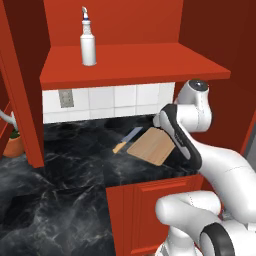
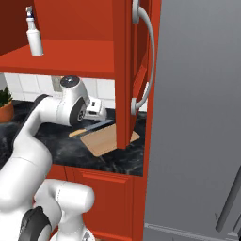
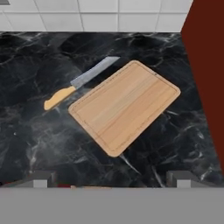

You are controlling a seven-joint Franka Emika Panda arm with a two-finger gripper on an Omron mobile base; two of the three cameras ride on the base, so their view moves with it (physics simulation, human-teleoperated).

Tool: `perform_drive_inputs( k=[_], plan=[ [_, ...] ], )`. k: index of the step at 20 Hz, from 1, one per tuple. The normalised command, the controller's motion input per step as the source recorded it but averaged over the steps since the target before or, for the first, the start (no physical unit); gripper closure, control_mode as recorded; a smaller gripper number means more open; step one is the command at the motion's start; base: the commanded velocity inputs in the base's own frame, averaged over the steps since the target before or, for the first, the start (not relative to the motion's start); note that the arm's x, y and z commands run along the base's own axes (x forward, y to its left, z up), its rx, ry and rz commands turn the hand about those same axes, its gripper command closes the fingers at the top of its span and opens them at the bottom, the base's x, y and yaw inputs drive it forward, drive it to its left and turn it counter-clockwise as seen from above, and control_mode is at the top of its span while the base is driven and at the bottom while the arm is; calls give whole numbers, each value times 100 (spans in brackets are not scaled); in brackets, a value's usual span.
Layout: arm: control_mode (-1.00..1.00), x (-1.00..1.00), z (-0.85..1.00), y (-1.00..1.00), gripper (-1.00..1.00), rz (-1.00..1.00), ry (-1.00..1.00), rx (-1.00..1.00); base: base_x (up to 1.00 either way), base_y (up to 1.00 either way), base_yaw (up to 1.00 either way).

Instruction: Move the cutting board and knife to the sink. Then move spray from the cabinet to the counter.

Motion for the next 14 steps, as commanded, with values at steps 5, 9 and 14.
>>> perform_drive_inputs(
  k=[5,9,14],
  plan=[
    [-100,43,-23,-19,-100,0,-8,1,0,0,0],
    [-100,56,-9,-15,-100,0,0,4,0,0,0],
    [-100,57,-10,-15,-100,0,1,4,0,0,0]
  ],
)
